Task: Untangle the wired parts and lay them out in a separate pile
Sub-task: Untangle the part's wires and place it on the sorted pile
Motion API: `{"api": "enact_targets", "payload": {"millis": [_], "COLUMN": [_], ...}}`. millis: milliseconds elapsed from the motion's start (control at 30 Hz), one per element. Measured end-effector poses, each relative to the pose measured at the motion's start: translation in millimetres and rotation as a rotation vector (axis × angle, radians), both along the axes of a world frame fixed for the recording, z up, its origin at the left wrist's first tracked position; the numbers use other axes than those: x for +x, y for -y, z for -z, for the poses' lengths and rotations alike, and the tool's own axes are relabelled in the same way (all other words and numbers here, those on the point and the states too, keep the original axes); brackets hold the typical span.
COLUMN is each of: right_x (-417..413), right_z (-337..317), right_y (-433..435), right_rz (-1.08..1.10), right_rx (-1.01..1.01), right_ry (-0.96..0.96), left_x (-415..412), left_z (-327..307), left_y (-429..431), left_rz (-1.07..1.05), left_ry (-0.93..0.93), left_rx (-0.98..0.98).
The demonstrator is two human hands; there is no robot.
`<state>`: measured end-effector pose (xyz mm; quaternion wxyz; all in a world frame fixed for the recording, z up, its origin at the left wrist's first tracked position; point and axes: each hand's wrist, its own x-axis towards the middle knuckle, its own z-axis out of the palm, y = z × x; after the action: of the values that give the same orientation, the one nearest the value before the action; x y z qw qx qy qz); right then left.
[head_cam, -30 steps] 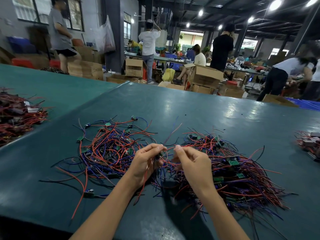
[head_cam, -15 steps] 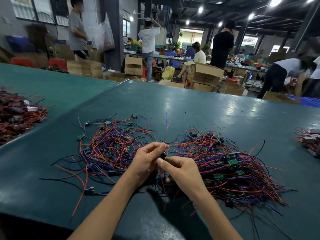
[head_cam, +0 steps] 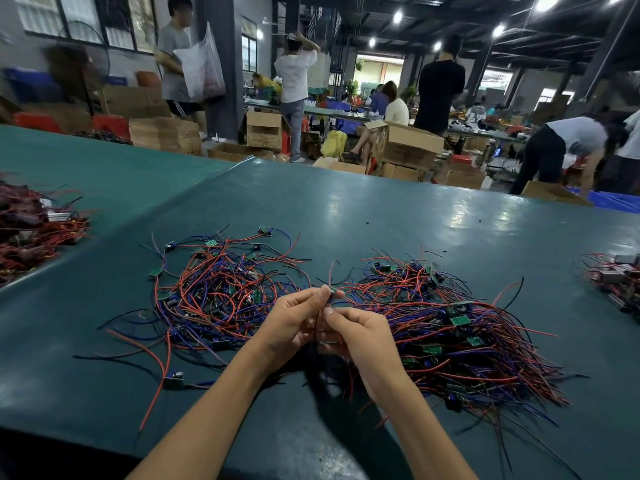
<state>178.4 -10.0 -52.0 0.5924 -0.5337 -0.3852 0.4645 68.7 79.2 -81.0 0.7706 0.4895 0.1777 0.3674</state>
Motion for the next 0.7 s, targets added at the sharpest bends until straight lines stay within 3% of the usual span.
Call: {"api": "enact_targets", "payload": {"millis": [233,400,700], "right_x": [-8.5,-1.1,-1.7], "right_z": [0.9,1.2,-4.6], "right_y": [-6.1,-10.3,-7.1], "right_rz": [-0.072,0.02,0.082], "right_rx": [-0.041,-0.017,0.025], "right_ry": [-0.195,-0.146,0.275], "left_x": [0.4,2.1,2.3], "left_z": [1.5,0.7,-2.9], "left_y": [0.9,0.7,0.3], "left_rz": [0.009,0.113,-0.026], "left_ry": [-0.009,-0.007,0.047], "left_rx": [-0.011,-0.009,-0.054]}}
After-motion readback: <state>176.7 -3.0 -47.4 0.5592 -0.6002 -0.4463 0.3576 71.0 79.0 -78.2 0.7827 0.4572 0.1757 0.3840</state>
